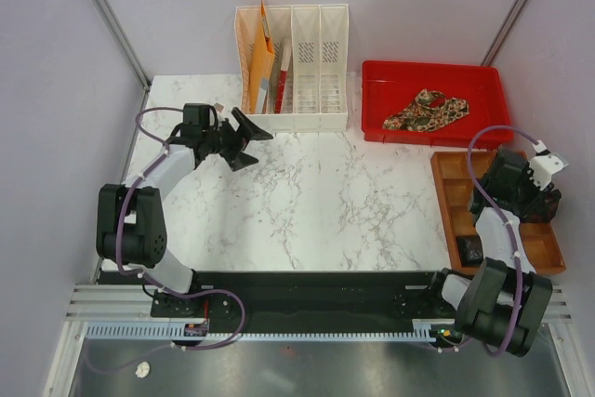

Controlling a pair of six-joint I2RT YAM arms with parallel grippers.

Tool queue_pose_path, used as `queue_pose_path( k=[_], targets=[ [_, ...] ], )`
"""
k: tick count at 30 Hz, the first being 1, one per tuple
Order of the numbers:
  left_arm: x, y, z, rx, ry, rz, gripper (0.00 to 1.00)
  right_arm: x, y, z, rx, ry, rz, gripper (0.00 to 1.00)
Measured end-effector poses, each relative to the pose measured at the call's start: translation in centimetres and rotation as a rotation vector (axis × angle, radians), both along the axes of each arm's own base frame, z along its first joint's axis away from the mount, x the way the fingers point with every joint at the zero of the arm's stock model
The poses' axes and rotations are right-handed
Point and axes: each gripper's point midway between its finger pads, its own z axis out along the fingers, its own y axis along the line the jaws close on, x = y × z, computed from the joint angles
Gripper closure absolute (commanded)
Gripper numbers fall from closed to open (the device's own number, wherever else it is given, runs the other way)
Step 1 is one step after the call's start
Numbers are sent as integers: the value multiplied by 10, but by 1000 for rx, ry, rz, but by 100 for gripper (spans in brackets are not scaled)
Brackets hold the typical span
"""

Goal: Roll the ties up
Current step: Place the tie in the storage box.

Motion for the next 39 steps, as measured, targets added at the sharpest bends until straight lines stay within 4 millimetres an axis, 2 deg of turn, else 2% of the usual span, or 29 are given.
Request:
queue_pose_path(
  k=[8,12,16,21,24,30,39],
  targets=[
    [11,-1,2,5,5,-4,0,40,-11,-20,15,16,-25,100],
    [19,-1,3,16,5,-13,0,71,-6,-17,27,-48,2,100],
    [25,-1,5,27,-6,-23,0,87,1,-11,56,-155,8,100],
    [24,0,3,40,-2,-30,1,87,2,-15,69,-188,6,100],
    [23,0,2,44,4,-33,0,85,8,-26,116,-204,6,100],
    [25,0,-1,52,10,-39,0,72,31,-33,135,-305,-63,100],
    [25,4,-4,62,26,-42,0,74,56,-45,110,-348,-121,100]
  ],
)
